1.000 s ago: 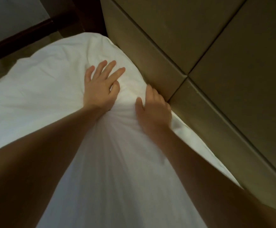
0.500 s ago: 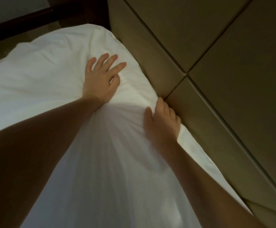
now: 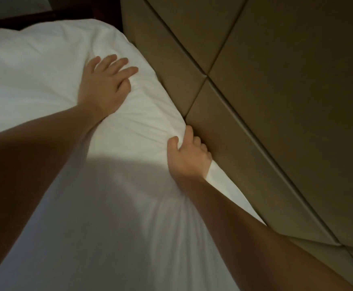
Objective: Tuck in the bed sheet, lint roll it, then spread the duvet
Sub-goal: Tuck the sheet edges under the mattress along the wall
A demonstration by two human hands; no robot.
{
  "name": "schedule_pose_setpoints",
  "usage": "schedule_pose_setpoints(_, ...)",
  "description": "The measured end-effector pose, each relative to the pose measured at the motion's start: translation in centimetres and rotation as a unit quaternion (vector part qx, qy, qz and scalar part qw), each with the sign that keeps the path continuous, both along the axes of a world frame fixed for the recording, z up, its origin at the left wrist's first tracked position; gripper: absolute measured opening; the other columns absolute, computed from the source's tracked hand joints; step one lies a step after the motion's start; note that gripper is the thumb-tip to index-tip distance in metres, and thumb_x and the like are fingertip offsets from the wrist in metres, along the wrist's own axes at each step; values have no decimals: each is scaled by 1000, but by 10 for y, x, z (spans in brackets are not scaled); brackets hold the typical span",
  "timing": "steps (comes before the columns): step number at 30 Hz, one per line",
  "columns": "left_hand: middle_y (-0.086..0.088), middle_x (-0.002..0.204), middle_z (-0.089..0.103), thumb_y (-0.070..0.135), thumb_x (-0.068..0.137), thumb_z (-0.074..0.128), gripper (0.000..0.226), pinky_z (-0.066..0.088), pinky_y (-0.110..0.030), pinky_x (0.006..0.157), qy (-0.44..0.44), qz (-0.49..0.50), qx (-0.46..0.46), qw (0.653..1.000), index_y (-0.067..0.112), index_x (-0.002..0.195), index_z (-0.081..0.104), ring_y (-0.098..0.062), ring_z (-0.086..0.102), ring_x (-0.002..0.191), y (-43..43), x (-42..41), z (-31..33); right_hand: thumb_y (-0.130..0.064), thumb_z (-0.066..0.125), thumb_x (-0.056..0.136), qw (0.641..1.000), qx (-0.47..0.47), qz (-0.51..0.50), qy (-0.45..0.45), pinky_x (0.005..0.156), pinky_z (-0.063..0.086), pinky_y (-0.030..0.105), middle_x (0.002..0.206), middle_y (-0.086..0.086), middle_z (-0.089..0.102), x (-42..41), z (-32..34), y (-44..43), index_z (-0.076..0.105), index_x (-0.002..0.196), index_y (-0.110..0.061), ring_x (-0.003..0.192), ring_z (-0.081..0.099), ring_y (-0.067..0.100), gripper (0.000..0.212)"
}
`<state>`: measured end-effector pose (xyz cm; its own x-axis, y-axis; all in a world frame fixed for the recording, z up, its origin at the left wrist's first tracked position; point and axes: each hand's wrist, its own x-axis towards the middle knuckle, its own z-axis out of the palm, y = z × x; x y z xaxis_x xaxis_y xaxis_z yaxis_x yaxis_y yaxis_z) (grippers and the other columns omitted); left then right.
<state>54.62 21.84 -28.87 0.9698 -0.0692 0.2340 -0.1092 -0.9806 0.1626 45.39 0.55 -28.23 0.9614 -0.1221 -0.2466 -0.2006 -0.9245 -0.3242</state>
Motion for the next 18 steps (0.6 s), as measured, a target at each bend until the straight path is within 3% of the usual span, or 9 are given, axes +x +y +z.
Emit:
schedule_pose_setpoints(6,-9,151,32,33,91,19,55,14,-40,113,15,3,-31,999,23,141,43,-30,26,139,-11,-49,13,-34,29,100,994,79,47,-60,111,15,32,148,5,35,-23,17,-15,28,146,-13,134,29,22,51)
schedule_pose_setpoints(8,-7,155,24,29,100,24,46,9,-38,115,47,7,-22,999,25,144,37,-28,19,142,-21,-70,18,-35,27,98,993,60,60,-77,114,14,34,147,7,37,-53,27,-31,33,143,-11,135,30,24,52)
schedule_pose_setpoints(10,-6,155,24,24,101,29,44,9,-37,115,74,41,-35,996,23,144,36,-27,17,143,-34,-93,26,-35,29,89,994,12,33,-101,110,21,37,135,12,49,-93,35,-60,43,137,-6,126,41,29,57)
schedule_pose_setpoints(12,-10,146,41,24,96,32,45,19,-39,112,59,81,-98,990,17,136,49,-28,32,136,-59,-114,35,-36,28,93,997,-15,-19,-72,108,21,37,137,11,48,-122,41,-91,40,138,-6,126,40,28,56)
schedule_pose_setpoints(14,-13,120,63,29,82,29,53,37,-42,99,14,43,-160,986,12,116,66,-33,56,114,-101,-130,49,-40,26,99,1000,-15,-14,-7,112,16,35,148,6,35,-133,37,-111,28,146,-9,136,29,22,56)
schedule_pose_setpoints(16,-9,115,66,32,81,23,57,38,-44,95,22,-82,-84,993,15,113,67,-31,58,110,-154,-141,48,-45,27,98,1000,6,-2,21,111,17,37,149,5,33,-126,34,-115,26,146,-11,136,29,21,58)
schedule_pose_setpoints(18,-2,140,48,40,89,14,60,21,-45,107,109,-138,31,984,22,135,49,-24,38,132,-195,-151,40,-50,28,96,999,20,-16,45,106,23,39,145,6,40,-113,32,-113,33,142,-12,131,36,24,59)
